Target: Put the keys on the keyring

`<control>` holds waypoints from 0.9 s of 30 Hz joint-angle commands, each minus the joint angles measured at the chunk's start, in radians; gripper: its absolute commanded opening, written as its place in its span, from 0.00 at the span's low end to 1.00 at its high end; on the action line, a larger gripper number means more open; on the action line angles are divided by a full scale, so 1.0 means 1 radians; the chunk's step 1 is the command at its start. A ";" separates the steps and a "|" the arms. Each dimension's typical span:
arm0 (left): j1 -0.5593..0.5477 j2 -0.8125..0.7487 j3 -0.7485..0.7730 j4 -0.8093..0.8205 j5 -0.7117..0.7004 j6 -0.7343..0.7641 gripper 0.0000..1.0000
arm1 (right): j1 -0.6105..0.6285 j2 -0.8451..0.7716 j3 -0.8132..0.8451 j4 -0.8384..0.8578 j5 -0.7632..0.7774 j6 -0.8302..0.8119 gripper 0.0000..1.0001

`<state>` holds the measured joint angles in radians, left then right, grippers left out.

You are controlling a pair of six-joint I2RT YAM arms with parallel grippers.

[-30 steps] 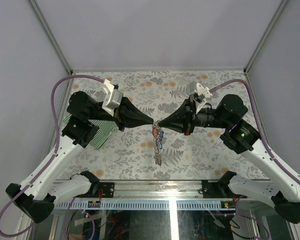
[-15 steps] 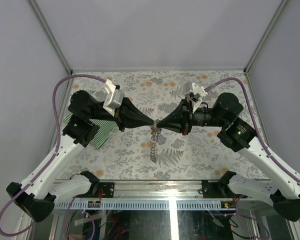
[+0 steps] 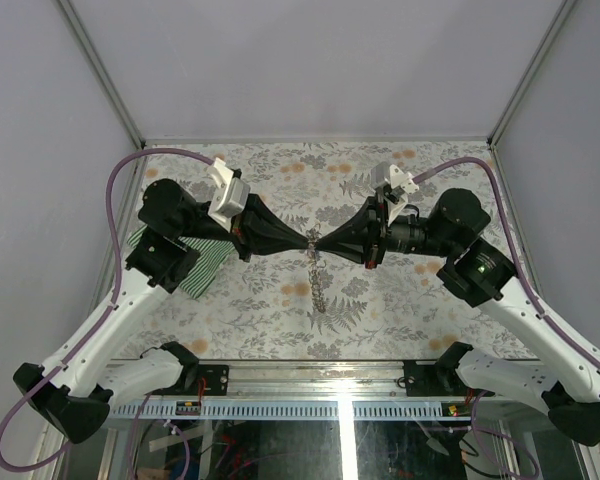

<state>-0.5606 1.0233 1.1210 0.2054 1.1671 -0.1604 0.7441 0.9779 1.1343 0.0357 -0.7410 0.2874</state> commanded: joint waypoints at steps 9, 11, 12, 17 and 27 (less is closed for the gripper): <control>-0.007 -0.002 0.040 -0.042 0.032 0.021 0.00 | -0.008 -0.062 0.006 0.110 0.088 -0.002 0.00; -0.007 0.000 0.045 -0.051 0.032 0.026 0.00 | -0.008 -0.068 0.002 0.121 0.086 0.000 0.00; -0.008 0.001 0.046 -0.053 0.032 0.027 0.00 | -0.008 -0.072 0.000 0.123 0.086 0.000 0.00; -0.011 0.006 0.047 -0.054 0.031 0.028 0.00 | -0.007 -0.086 -0.006 0.132 0.093 -0.002 0.00; -0.013 0.013 0.055 -0.063 0.020 0.035 0.00 | -0.007 -0.111 -0.013 0.135 0.077 -0.041 0.00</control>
<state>-0.5694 1.0378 1.1381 0.1505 1.1790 -0.1406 0.7433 0.8978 1.1110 0.0662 -0.6621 0.2771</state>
